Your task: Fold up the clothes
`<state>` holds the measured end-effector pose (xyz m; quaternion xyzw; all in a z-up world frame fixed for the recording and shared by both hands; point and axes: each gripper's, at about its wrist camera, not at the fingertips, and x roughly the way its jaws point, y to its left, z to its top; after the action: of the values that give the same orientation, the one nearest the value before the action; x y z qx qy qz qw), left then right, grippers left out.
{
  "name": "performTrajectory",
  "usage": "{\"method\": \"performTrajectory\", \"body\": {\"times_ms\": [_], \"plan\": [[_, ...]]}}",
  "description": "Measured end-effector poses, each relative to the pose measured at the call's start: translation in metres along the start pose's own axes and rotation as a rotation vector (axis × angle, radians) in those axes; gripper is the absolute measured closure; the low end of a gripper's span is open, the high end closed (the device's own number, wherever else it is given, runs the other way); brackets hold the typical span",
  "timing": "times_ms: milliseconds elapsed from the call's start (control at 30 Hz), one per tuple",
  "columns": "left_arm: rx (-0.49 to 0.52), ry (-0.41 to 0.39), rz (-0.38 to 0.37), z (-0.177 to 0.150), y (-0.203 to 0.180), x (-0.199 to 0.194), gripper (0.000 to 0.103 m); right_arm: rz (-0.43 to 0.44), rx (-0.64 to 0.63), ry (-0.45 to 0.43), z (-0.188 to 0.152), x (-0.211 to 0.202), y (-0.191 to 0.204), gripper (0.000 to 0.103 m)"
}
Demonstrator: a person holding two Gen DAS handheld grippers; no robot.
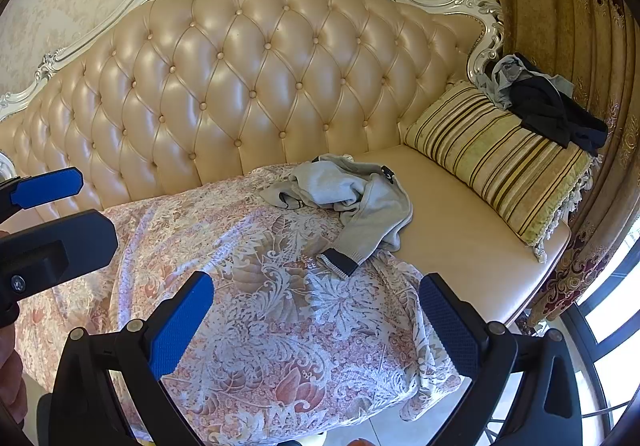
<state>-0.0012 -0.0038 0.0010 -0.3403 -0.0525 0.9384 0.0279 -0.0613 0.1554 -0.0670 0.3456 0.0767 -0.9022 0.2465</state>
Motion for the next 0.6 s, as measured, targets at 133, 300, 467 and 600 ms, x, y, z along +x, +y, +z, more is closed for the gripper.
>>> {"method": "performTrajectory", "body": {"times_ms": [133,300,467,600], "plan": [[0.0,0.0,-0.001,0.0002,0.0003,-0.0005,0.0,0.0,-0.001,0.001,0.0012,-0.0001,-0.0005,0.0],[0.001,-0.001,-0.001,0.0003,-0.0023,-0.0009,0.0,0.0,-0.001,0.0,0.0032,-0.0003,-0.0009,0.0],[-0.001,-0.002,-0.004,0.001,-0.0021,-0.0006,0.0,-0.001,-0.004,0.0,0.0032,-0.0004,0.0002,0.0],[-0.006,-0.003,-0.009,0.0009,-0.0021,-0.0006,0.0,0.0,-0.004,-0.001,0.0044,-0.001,-0.0001,0.0]]}}
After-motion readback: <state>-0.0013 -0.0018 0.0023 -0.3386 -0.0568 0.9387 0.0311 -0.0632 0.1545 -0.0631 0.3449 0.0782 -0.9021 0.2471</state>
